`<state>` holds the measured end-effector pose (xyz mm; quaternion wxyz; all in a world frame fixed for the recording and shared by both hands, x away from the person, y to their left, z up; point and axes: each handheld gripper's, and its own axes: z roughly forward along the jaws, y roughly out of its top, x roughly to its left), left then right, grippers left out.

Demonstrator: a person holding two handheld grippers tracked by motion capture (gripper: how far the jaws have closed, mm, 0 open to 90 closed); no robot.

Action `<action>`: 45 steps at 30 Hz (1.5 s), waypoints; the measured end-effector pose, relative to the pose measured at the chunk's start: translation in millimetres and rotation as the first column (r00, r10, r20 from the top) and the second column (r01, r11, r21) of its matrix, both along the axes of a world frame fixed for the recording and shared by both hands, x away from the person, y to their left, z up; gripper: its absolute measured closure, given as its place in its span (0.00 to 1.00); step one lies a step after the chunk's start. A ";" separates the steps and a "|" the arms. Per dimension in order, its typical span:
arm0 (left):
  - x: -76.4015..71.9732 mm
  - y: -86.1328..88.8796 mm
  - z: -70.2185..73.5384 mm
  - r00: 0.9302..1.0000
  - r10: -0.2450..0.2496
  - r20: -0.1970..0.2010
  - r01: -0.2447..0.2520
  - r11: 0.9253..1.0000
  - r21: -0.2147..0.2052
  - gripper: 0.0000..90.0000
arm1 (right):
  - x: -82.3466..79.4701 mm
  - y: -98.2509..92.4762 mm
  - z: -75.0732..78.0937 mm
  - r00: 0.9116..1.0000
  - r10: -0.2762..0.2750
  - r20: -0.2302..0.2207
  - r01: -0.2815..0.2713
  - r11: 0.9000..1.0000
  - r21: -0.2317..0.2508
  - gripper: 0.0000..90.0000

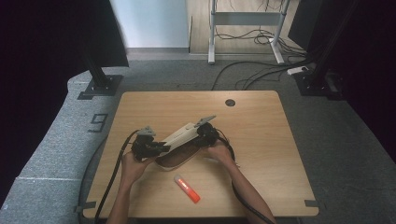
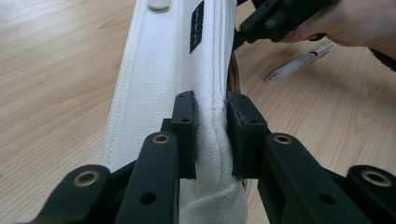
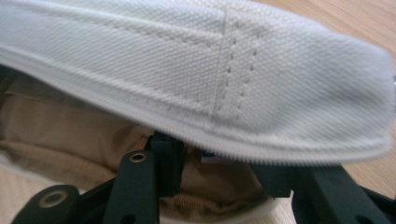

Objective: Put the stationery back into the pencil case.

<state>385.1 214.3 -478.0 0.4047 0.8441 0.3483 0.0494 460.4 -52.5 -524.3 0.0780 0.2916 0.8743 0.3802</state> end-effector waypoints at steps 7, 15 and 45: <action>0.4 0.7 -0.6 1.000 0.000 -0.004 0.000 1.000 -0.006 0.82 | -7.4 -10.6 9.7 1.000 0.009 0.009 -0.009 1.000 -0.016 0.55; 0.3 0.9 -0.6 1.000 0.001 -0.007 -0.001 1.000 -0.007 0.82 | -15.1 -26.6 16.7 1.000 0.001 0.004 -0.001 1.000 -0.012 0.50; -0.2 -0.2 -1.2 1.000 -0.006 -0.007 0.006 1.000 0.001 0.82 | -49.9 -83.4 21.5 1.000 0.008 -0.011 -0.008 1.000 0.008 0.49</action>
